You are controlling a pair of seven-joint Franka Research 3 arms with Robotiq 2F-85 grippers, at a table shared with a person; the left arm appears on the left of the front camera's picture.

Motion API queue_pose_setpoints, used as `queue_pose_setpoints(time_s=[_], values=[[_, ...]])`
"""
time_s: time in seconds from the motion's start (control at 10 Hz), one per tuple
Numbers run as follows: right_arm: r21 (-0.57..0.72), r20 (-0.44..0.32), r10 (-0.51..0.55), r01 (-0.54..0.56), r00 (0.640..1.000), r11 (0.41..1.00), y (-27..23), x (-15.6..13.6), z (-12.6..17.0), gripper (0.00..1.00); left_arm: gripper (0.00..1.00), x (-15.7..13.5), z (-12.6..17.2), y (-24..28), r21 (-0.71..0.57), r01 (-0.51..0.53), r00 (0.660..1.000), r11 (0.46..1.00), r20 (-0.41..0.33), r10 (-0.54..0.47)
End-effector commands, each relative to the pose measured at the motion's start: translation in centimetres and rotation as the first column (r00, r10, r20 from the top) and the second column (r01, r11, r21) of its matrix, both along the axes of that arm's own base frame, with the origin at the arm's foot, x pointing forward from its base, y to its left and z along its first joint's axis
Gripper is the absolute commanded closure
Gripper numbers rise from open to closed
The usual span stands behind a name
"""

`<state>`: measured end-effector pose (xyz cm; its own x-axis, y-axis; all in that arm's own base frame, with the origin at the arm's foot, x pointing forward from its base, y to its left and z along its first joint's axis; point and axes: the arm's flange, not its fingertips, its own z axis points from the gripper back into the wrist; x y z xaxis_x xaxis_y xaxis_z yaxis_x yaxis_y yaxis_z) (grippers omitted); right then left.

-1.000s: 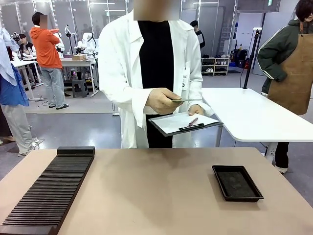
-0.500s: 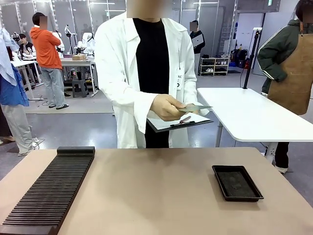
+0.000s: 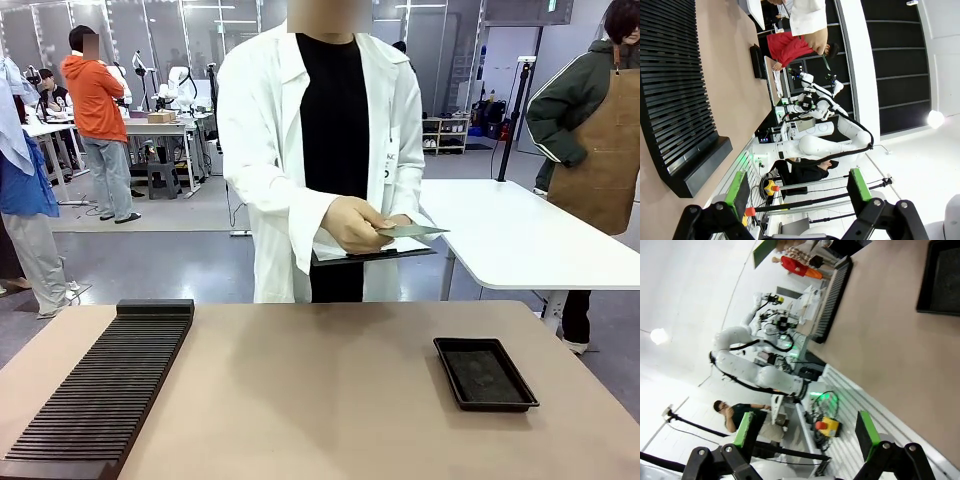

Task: Inspect the PCB.
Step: Pick up the Blank PCB that the human is holding.

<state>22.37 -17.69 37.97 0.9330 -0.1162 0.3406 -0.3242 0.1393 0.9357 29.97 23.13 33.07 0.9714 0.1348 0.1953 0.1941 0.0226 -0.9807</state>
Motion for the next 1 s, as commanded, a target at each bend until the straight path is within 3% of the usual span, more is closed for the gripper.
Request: queue_pose_setpoints(time_s=[0.0, 0.4, 0.9], values=[[0.005, -0.067, 0.025, -0.025, 0.997, 1.000, 1.1, 0.9, 5.8, 0.00, 0.00, 0.1, 0.0, -0.1, 0.004, -0.003, 1.000, 1.000, 0.001, 0.003], [-0.016, -0.143, 0.038, -0.040, 0.989, 0.999, 3.6, 5.1, 11.3, 0.00, 0.00, 0.1, 0.0, -0.1, 0.004, -0.003, 1.000, 1.000, 0.001, 0.003], [0.039, -0.318, 0.100, -0.093, 0.943, 0.995, 10.4, 12.0, 13.8, 0.00, 0.00, 0.1, 0.0, -0.1, 0.004, -0.003, 1.000, 1.000, 0.001, 0.003]])
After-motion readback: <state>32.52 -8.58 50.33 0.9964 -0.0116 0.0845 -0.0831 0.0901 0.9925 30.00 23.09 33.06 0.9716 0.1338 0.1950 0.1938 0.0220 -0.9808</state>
